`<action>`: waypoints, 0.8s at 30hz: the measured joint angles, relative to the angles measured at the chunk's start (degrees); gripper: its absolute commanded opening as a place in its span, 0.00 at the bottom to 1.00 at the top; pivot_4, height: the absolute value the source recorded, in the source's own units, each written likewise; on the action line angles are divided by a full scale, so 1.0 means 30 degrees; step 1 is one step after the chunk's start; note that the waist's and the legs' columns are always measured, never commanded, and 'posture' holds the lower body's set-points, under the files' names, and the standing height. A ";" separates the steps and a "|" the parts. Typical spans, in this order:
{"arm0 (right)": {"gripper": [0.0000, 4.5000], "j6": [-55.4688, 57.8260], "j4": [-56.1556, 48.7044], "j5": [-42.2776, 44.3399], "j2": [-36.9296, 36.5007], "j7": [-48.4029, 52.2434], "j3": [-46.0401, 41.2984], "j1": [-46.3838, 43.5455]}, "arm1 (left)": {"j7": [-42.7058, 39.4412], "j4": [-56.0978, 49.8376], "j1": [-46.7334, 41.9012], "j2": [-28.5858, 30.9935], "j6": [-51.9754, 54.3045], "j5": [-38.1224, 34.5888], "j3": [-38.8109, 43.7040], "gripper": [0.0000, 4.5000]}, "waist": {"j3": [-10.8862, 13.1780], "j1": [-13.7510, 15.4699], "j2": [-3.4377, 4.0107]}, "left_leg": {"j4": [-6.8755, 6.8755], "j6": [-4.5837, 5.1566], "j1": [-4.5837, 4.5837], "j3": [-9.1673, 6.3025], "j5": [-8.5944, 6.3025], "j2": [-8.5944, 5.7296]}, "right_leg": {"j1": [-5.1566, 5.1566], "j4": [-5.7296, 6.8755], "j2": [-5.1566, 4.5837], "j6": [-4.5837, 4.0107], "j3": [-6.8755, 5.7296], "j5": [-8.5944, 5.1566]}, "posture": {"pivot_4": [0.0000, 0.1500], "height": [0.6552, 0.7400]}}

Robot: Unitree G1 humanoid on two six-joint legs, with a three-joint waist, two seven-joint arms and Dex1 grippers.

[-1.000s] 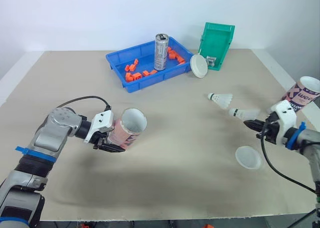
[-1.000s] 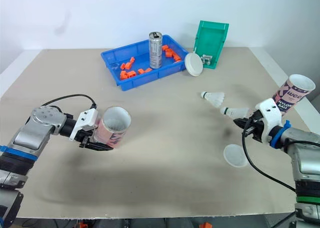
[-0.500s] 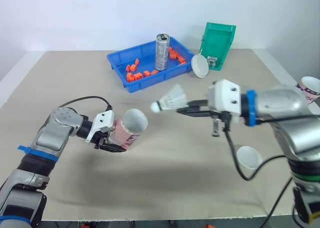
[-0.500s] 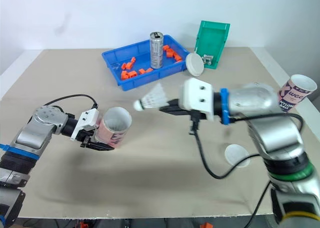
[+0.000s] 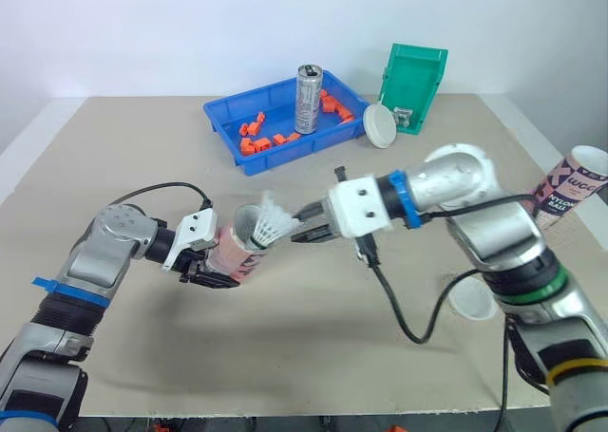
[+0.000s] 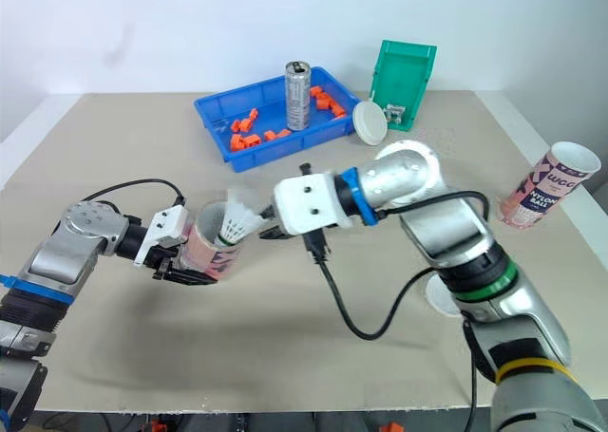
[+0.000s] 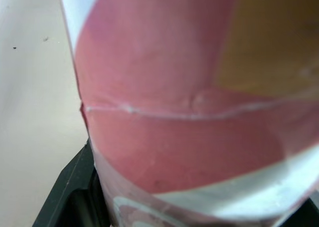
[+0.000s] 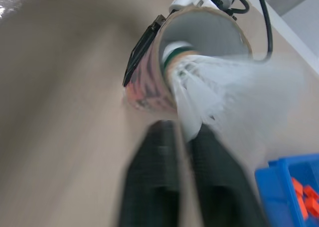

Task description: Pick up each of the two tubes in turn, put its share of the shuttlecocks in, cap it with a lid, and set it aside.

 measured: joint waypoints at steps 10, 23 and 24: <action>0.90 0.2148 -0.0480 0.2390 -0.1885 0.0123 -0.3495 0.0666 | 0.0054 -0.0349 0.0081 -0.0098 0.0185 -0.0008 0.0000 0.62 | -0.0003 0.0074 -0.0006 | -0.0020 0.0001 -0.0019 -0.0033 -0.0002 -0.0046 | 0.0017 -0.0009 -0.0059 -0.0066 -0.0036 -0.0003 | 1.00 1.00; 0.90 0.5011 0.2168 0.1664 -0.3814 -0.7434 -1.1191 0.9259 | 0.0358 -0.0933 0.0667 0.0066 0.0429 -0.0118 0.0309 0.62 | -0.0006 -0.0035 -0.0015 | -0.0045 0.0008 0.0001 -0.0016 -0.0006 -0.0062 | 0.0020 -0.0002 -0.0056 -0.0063 -0.0009 -0.0023 | 1.00 1.00; 0.90 0.4982 0.2616 0.1564 -0.3585 -0.7927 -1.1335 0.9567 | 0.0361 -0.0905 0.0661 0.0062 0.0421 -0.0108 0.0307 0.62 | -0.0007 -0.0036 -0.0018 | -0.0043 0.0008 0.0003 -0.0019 -0.0006 -0.0061 | 0.0024 -0.0003 -0.0052 -0.0056 -0.0010 -0.0027 | 1.00 1.00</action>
